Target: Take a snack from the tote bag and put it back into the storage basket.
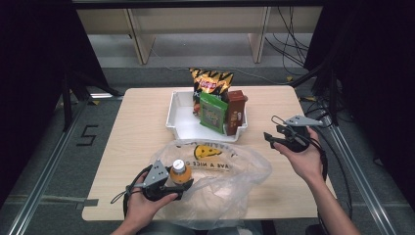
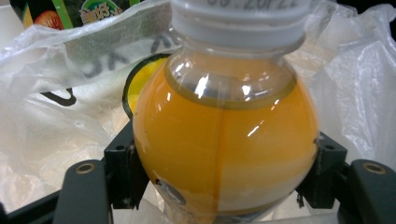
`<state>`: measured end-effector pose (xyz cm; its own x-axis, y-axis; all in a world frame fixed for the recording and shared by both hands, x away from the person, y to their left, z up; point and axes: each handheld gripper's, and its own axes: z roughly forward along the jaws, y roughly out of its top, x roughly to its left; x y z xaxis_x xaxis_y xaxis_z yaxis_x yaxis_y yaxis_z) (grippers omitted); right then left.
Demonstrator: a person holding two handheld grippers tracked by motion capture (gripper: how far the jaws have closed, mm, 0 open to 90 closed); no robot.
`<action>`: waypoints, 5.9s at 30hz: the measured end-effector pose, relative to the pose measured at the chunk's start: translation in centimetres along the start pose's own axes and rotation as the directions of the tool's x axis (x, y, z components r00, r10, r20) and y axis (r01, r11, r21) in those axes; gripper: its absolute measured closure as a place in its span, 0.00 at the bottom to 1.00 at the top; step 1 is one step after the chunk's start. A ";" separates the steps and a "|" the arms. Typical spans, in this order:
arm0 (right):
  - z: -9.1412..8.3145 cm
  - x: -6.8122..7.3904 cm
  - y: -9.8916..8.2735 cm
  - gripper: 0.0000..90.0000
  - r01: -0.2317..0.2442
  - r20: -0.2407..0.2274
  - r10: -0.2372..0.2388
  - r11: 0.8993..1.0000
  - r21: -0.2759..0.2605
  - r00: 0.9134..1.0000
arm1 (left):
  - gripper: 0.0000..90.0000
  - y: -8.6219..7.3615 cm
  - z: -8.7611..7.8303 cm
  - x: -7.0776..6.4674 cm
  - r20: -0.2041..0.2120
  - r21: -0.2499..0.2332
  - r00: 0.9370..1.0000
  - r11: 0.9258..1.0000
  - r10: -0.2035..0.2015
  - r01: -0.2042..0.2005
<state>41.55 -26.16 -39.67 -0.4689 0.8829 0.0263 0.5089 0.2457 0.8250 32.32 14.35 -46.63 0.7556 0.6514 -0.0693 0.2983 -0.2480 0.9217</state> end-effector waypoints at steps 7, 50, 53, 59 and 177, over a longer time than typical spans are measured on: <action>0.1 -0.2 0.1 0.49 0.037 0.009 -0.037 0.999 -0.010 0.999 | 0.34 0.6 -0.3 0.1 -0.005 -0.021 1.000 1.000 -0.014 0.014; -0.1 -0.1 -0.1 0.50 -0.016 0.026 0.017 1.000 -0.026 1.000 | 0.34 5.7 -0.9 1.8 -0.015 -0.118 0.999 0.993 -0.031 0.029; -0.1 -0.2 -0.2 0.50 -0.024 0.012 0.025 0.999 -0.030 1.000 | 0.34 6.1 -0.8 2.1 -0.010 -0.132 0.999 0.991 -0.032 0.031; -0.4 -0.2 -0.2 0.50 -0.036 0.014 0.037 0.999 -0.022 0.999 | 0.34 6.8 -0.9 2.6 -0.021 -0.136 0.999 0.990 -0.031 0.028; -0.6 -0.6 -1.5 0.50 -0.047 0.038 0.048 0.998 -0.029 0.998 | 0.35 14.9 7.2 11.6 -0.141 -0.189 0.989 0.982 -0.037 0.010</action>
<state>40.62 -27.26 -40.56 -0.4162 0.9082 0.0444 0.5088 0.1922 0.8392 49.76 13.08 -36.45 0.6544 0.7546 -0.0492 0.1904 -0.1014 0.9764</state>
